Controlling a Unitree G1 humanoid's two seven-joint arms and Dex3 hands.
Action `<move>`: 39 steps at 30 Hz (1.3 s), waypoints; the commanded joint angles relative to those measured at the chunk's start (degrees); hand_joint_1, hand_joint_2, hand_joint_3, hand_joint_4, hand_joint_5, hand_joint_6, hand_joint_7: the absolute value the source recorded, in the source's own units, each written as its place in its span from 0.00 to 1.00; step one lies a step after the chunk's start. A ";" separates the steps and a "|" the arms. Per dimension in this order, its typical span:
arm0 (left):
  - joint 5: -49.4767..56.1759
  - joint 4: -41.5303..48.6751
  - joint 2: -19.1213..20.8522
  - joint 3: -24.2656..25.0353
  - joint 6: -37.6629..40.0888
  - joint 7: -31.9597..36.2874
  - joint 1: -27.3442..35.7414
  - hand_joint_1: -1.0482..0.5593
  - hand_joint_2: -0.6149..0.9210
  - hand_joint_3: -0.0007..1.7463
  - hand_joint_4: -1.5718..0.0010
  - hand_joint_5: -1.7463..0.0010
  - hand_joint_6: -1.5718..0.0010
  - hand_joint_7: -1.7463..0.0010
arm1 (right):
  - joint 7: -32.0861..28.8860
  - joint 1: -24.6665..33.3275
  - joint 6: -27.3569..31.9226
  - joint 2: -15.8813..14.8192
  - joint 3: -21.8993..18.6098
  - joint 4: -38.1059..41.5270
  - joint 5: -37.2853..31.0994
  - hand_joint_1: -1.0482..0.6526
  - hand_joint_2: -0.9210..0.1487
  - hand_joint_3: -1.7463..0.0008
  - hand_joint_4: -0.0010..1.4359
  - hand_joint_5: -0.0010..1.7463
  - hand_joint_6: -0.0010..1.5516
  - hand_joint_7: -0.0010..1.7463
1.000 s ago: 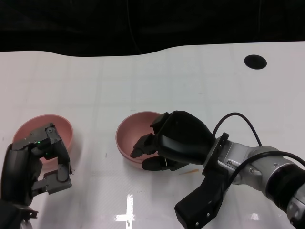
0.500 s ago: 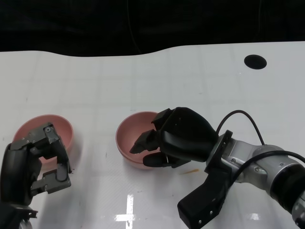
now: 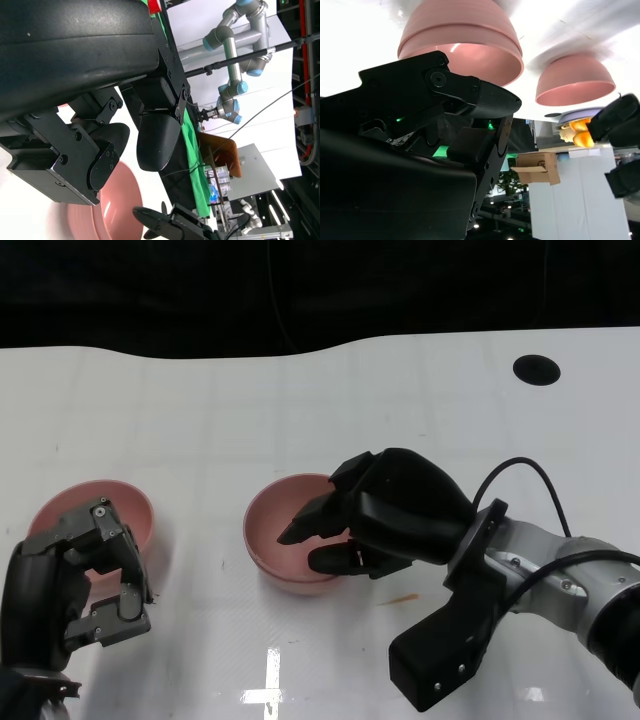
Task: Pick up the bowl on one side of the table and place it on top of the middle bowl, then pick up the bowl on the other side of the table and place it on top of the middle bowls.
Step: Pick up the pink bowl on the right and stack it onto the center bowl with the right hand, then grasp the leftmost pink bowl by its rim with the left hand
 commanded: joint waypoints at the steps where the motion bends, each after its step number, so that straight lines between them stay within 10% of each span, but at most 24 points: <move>1: 0.89 0.97 1.26 0.45 -1.19 0.38 -0.35 0.88 0.76 0.89 0.28 0.00 0.42 0.00 | 1.68 0.93 -0.90 -1.35 -1.46 -1.20 1.74 0.12 0.00 0.62 0.58 0.64 0.58 0.06; 8: 1.51 1.15 0.72 0.59 -0.17 1.70 -0.43 0.90 0.74 0.89 0.28 0.00 0.41 0.00 | 8.93 3.05 -2.21 -2.21 -5.72 -3.69 8.64 0.15 0.00 0.68 0.62 0.43 0.58 0.03; 31: 0.94 -2.06 1.51 0.14 4.10 0.41 0.74 0.89 0.74 0.87 0.30 0.00 0.42 0.00 | 25.68 10.45 -4.57 -1.23 -18.54 -6.71 29.31 0.37 0.02 0.89 0.65 0.40 0.60 0.02; 39: 2.78 -0.58 1.70 0.50 1.54 1.55 0.01 0.91 0.72 0.90 0.31 0.00 0.43 0.00 | 31.86 13.75 -4.22 -2.66 -23.21 -9.43 36.18 0.43 0.02 0.87 0.64 0.24 0.59 0.00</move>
